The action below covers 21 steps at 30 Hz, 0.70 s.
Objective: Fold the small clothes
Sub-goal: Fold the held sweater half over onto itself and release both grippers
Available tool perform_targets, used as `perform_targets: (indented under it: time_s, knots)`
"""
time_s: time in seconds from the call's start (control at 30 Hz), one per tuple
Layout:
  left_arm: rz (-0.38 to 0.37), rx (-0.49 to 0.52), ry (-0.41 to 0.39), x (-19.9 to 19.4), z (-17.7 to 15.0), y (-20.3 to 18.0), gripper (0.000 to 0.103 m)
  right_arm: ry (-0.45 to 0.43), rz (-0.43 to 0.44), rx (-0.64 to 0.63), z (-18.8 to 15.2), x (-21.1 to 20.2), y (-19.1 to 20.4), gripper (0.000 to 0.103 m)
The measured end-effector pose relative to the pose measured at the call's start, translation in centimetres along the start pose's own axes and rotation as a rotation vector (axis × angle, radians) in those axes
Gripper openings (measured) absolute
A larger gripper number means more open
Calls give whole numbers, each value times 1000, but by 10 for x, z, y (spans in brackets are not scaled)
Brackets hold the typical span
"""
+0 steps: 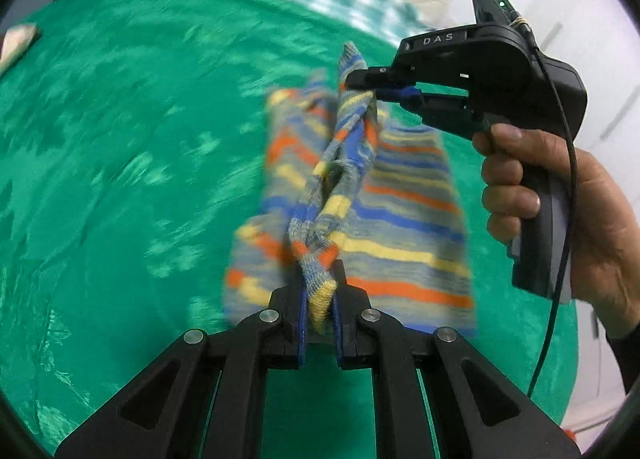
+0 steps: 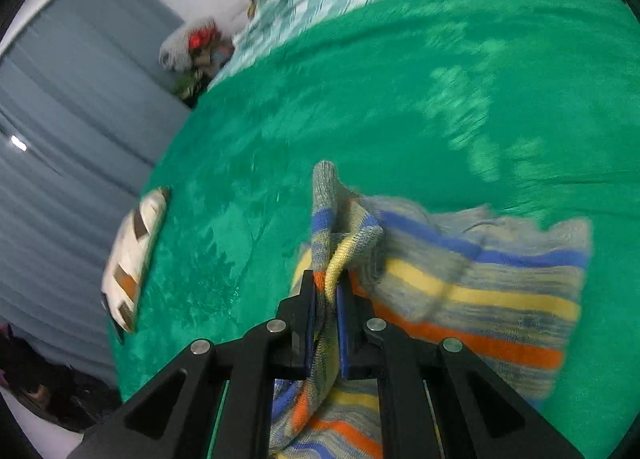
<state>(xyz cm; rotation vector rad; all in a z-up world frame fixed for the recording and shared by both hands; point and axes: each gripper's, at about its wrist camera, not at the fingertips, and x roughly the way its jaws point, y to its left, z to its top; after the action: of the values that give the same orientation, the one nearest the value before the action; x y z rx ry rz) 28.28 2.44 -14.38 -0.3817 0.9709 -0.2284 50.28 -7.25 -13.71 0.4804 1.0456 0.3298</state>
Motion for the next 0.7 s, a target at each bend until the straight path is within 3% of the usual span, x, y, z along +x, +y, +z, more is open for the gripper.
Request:
perform_targets:
  time_s: [0.07,0.1,0.17,0.2,0.27,0.37,0.47,0.53,0.6,0.7]
  knots:
    - [0,-20,32,11,2,12,10,14,-11,-1,-3,23,7,10]
    - [2,-23,60,17,3,15,12,20,-2,-4,-4,32,8,17]
    - [0,-22,67,15,4,17,23,29,72,38,-6,40,3,33]
    - [-5,-20,64,9,5,19,27,15,149,83,-8,36,-2,43]
    - [8,-7,27,-9,7,23,46,-28,234,98,-12,18,-5,43]
    - [10,23,-25,-29,14,30,45,-112,232,43,-18,-30,-13,43]
    - [-58,56,-28,-29,33,25,42,-154,49,-76,-38,-78,-29,43]
    - [-86,104,-22,-21,47,10,42,-147,-28,-137,-54,-96,-35,42]
    - [-98,173,-20,-8,60,-8,40,-128,-33,-164,-67,-107,-40,36]
    - [-30,190,40,38,90,-14,17,-91,-32,-219,-81,-106,-35,35]
